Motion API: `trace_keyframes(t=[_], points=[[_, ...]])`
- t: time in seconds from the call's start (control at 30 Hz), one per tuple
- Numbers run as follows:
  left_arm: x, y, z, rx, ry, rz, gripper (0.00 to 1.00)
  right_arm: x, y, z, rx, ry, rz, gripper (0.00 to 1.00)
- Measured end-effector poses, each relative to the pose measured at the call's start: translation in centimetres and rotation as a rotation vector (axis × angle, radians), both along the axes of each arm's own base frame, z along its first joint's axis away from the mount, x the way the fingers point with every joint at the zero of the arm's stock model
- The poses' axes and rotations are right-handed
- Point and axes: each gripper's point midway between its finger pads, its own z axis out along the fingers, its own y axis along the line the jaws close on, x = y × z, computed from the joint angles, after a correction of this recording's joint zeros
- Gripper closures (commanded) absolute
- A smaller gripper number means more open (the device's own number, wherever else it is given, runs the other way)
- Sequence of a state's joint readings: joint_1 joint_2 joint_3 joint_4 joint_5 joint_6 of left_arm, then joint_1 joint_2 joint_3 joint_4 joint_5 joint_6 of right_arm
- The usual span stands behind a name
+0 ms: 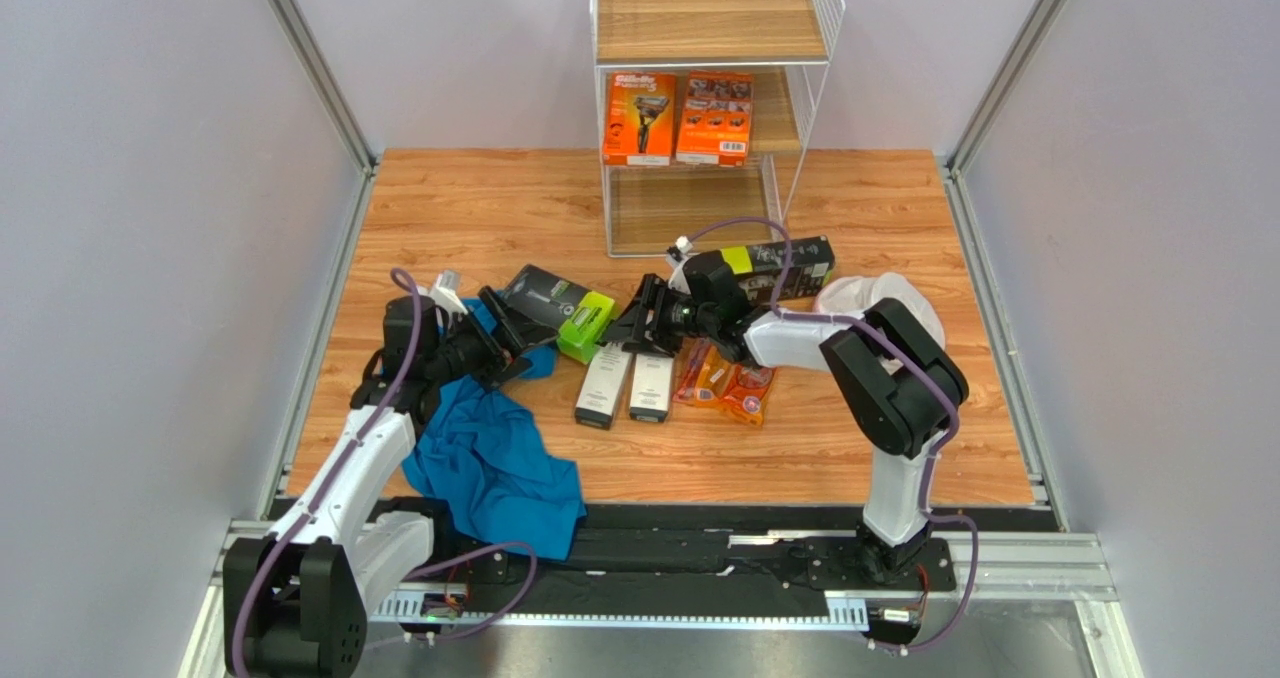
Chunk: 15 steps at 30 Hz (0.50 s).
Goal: Place and organize the shaving razors onto the shelf
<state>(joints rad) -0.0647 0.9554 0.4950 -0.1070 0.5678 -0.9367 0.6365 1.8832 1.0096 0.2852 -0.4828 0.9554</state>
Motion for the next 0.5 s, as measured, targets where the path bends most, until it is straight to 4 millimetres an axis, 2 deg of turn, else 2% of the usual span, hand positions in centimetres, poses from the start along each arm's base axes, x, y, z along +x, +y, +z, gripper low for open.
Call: trace_keyframes(t=[0.2, 0.37, 0.5], points=[[0.0, 0.0, 0.1, 0.000, -0.001, 0.000, 0.01, 0.6, 0.7, -0.8, 0.051, 0.011, -0.021, 0.49], [0.0, 0.0, 0.1, -0.002, 0.000, 0.002, 0.01, 1.1, 1.5, -1.3, 0.141, 0.033, -0.049, 0.64], [0.0, 0.0, 0.1, -0.003, 0.002, 0.003, 0.01, 1.2, 1.7, -1.7, 0.183, 0.053, -0.070, 0.82]])
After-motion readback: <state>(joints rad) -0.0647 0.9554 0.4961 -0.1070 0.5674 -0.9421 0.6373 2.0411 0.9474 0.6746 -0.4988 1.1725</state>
